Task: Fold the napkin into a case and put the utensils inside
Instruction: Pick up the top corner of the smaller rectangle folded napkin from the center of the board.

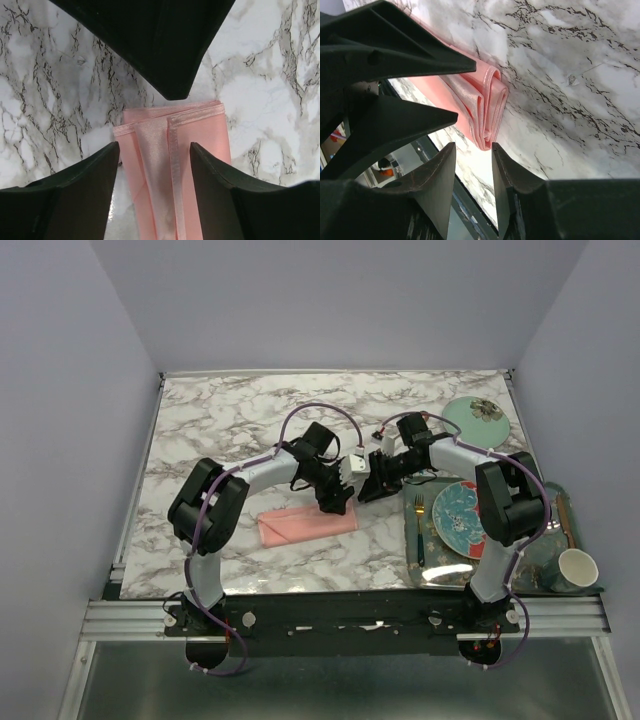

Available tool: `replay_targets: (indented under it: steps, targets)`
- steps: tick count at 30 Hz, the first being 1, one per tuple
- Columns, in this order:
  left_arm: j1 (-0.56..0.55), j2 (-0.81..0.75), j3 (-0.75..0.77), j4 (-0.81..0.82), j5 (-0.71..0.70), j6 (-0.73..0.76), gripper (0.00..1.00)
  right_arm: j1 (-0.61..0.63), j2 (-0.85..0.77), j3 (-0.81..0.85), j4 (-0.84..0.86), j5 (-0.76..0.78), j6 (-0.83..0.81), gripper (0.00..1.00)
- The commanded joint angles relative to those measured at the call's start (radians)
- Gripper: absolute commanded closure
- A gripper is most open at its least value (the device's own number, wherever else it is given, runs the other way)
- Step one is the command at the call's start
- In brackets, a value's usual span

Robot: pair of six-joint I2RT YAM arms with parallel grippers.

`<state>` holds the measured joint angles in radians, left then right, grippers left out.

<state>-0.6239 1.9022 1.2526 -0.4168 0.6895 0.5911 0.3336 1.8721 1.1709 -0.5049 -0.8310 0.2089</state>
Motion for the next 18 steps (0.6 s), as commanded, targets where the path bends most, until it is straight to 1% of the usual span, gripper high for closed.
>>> replay_targets:
  steps: [1,2,3,5,6,8,9,12,14,15,17,18]
  targets:
    - [-0.005,0.015,0.030,0.004,-0.021,0.004,0.35,-0.004,0.010,-0.013,0.019,-0.003,-0.003,0.57]
    - [-0.007,0.018,0.034,-0.013,-0.015,0.015,0.38,-0.005,0.012,-0.011,0.019,-0.003,-0.002,0.57]
    - [-0.007,0.020,0.039,-0.023,0.001,0.022,0.45,-0.005,0.010,-0.008,0.022,-0.003,-0.002,0.57]
    - [-0.008,0.017,0.044,-0.042,0.010,0.030,0.49,-0.005,0.016,-0.005,0.023,0.000,0.001,0.57]
    - [-0.007,0.017,0.044,-0.046,0.013,0.030,0.55,-0.005,0.018,-0.004,0.025,0.000,0.001,0.57]
    - [-0.007,0.018,0.050,-0.068,0.025,0.038,0.57,-0.005,0.025,-0.001,0.028,-0.002,0.003,0.57]
    - [-0.007,0.020,0.054,-0.074,0.027,0.038,0.60,-0.005,0.027,-0.001,0.028,-0.003,0.004,0.57]
    - [-0.007,0.021,0.060,-0.094,0.033,0.038,0.64,-0.007,0.030,0.006,0.028,-0.005,0.004,0.57]
    - [-0.008,0.020,0.061,-0.097,0.031,0.029,0.59,-0.007,0.030,0.009,0.028,-0.008,0.001,0.57]
    - [-0.008,0.020,0.057,-0.091,0.028,0.021,0.51,-0.007,0.030,0.010,0.028,-0.008,0.001,0.57]
    - [-0.008,0.020,0.054,-0.065,0.006,-0.008,0.45,-0.007,0.030,0.010,0.028,-0.011,0.001,0.57]
    - [-0.007,0.020,0.053,-0.059,-0.002,-0.017,0.38,-0.007,0.029,0.009,0.028,-0.013,0.003,0.57]
